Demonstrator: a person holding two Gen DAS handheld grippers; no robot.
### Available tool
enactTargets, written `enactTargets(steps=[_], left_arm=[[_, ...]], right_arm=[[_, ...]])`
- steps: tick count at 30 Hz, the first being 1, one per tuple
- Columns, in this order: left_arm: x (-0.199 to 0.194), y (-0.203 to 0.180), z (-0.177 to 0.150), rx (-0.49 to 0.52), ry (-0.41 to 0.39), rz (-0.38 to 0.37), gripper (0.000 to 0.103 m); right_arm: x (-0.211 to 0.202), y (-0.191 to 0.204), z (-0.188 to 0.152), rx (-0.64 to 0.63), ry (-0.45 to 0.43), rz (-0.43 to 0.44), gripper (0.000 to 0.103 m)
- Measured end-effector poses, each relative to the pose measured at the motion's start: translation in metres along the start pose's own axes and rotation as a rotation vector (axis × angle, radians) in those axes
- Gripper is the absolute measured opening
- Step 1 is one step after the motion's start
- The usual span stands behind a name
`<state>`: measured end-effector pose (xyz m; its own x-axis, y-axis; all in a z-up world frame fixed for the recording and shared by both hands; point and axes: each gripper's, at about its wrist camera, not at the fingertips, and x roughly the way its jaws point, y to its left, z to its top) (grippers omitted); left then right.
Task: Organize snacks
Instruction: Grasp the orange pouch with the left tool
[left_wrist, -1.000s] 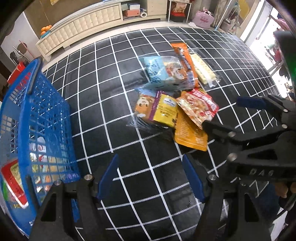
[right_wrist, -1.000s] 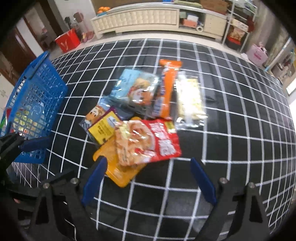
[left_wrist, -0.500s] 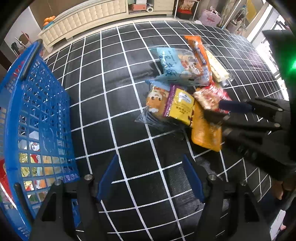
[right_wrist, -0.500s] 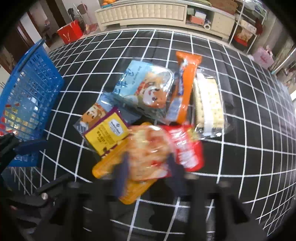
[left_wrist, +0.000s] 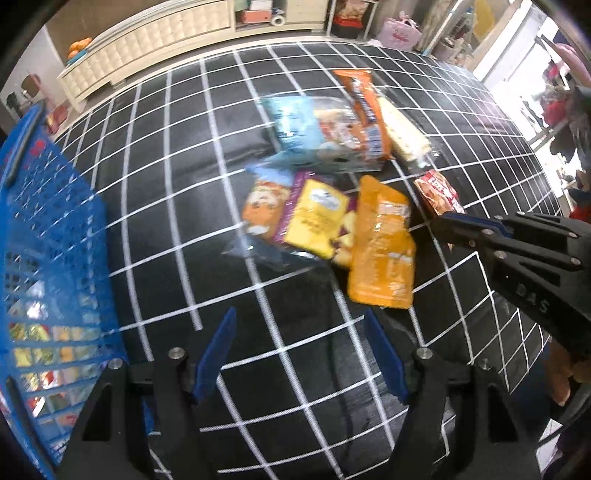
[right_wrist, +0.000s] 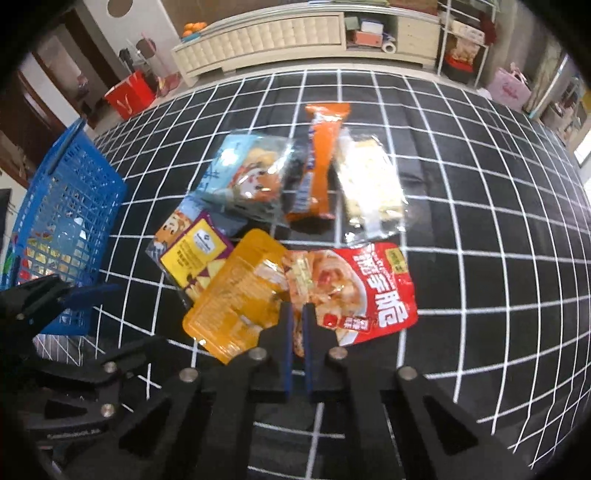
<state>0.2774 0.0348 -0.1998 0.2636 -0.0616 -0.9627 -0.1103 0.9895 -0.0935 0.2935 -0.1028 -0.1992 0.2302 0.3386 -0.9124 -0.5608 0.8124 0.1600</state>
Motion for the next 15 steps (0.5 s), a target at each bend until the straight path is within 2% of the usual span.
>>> enactTargets(steps=[4, 12, 14, 15], left_arm=[[0.013, -0.006, 0.007, 0.013, 0.014, -0.008, 0.069], [0.03, -0.02, 0.012, 0.044, 0.025, -0.035, 0.068], [0.029, -0.027, 0.01, 0.063, 0.033, -0.03, 0.06], [0.031, -0.031, 0.009, 0.071, 0.035, -0.028, 0.051]], right_arm=[[-0.008, -0.018, -0.008, 0.028, -0.006, 0.003, 0.007], [-0.016, -0.028, -0.015, 0.046, -0.025, 0.031, 0.007], [-0.015, -0.028, -0.016, 0.05, -0.025, 0.033, 0.007], [-0.011, -0.024, -0.015, 0.052, -0.021, 0.034, 0.007]])
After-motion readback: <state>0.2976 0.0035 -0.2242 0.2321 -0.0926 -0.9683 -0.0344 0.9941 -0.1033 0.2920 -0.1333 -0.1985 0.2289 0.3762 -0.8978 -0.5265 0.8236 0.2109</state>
